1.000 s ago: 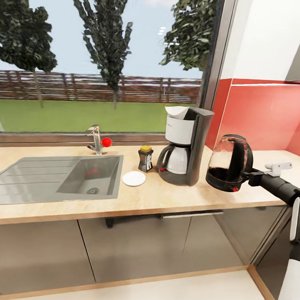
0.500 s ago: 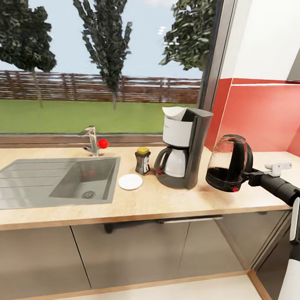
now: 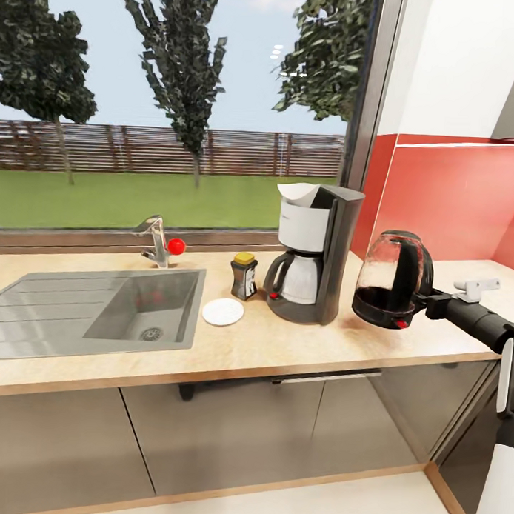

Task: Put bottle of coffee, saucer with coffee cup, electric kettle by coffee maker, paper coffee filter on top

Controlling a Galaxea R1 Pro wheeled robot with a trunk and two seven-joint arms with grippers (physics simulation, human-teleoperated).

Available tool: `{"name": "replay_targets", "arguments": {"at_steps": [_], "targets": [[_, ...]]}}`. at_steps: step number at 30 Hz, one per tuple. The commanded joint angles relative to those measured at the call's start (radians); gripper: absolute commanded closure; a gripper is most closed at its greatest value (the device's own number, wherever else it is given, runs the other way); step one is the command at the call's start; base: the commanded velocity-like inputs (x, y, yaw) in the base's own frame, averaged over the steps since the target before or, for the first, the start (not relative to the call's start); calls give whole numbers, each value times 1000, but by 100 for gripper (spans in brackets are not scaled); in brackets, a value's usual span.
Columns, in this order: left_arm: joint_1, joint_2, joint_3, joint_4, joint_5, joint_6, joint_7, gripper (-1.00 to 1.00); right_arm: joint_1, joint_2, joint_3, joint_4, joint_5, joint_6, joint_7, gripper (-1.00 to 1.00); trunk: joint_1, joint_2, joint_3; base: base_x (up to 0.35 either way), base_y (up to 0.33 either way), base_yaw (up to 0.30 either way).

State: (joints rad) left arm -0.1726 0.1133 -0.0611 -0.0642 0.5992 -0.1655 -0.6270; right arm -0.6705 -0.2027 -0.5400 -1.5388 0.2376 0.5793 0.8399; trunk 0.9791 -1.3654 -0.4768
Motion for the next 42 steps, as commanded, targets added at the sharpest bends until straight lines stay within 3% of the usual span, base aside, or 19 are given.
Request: {"name": "replay_targets", "arguments": {"at_steps": [1,15,30,42], "targets": [[-1,0,-6,1,4,-7,-2,-100,-1,0,-1,-1,3,4,8,100,0,-1,-1,0,0,0],[-1,0,-6,1,4,-6,-2,-100,-1,0,-1,-1,3,4,8,100,42,-78,-35,0,0,0],[-1,0,-6,1,4,-7,-2,-100,-1,0,-1,-1,3,4,8,100,57,-106,-48,0,0,0],[-1,0,-6,1,4,-7,-2,-100,-1,0,-2,-1,3,5,8,100,92,-169,-76,0,0,0]]}}
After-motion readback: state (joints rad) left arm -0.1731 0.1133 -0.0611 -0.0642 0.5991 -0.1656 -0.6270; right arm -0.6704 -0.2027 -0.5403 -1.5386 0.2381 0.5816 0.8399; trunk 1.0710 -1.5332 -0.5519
